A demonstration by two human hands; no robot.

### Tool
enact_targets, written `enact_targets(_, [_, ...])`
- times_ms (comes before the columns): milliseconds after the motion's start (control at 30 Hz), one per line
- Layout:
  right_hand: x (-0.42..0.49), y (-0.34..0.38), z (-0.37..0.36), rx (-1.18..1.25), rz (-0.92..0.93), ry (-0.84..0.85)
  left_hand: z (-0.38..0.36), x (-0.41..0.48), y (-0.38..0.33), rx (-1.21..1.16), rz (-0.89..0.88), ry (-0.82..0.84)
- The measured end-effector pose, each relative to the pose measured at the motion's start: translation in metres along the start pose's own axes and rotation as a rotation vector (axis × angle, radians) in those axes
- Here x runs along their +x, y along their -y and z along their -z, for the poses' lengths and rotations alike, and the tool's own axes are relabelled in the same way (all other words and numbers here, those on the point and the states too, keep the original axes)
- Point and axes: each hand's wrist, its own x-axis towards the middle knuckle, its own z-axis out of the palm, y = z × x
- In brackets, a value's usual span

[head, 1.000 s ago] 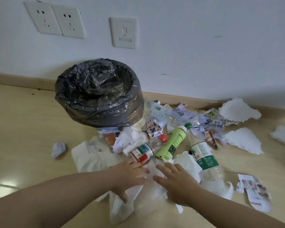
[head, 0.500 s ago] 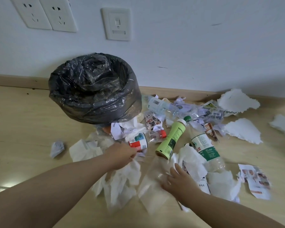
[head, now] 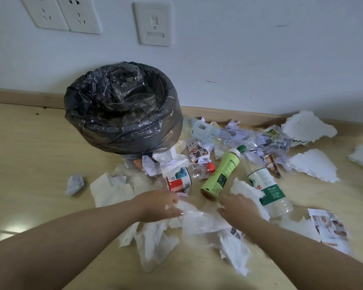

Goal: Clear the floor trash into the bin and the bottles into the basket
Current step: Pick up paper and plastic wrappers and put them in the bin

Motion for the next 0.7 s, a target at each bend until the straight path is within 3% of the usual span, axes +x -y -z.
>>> enact_targets(100, [0.006, -0.009, 0.015, 0.177, -0.059, -0.079, -0.019, -0.010, 0.014, 0.293, -0.108, 0.098])
enact_targets(200, [0.001, -0.013, 0.017, 0.152, -0.047, -0.144, -0.037, -0.021, 0.029, 0.577, -0.156, 0.154])
enact_targets(333, [-0.009, -0.017, 0.015, 0.027, 0.019, -0.272, -0.055, -0.026, 0.033, 0.746, -0.151, -0.152])
enact_targets(433, [-0.016, -0.023, 0.011, -0.002, 0.087, -0.245, -0.056, -0.020, 0.022, 0.702, -0.180, -0.123])
enact_targets(500, [-0.017, -0.032, 0.007, -0.031, 0.094, -0.271, -0.048, -0.012, 0.017, 0.646, -0.266, -0.186])
enact_targets(600, [-0.021, -0.034, 0.011, 0.009, 0.080, -0.241, -0.026, 0.006, 0.004, 0.422, -0.257, -0.384])
enact_targets(700, [-0.015, -0.042, 0.020, 0.053, 0.050, -0.284, 0.013, 0.017, -0.021, 0.044, -0.048, -0.202])
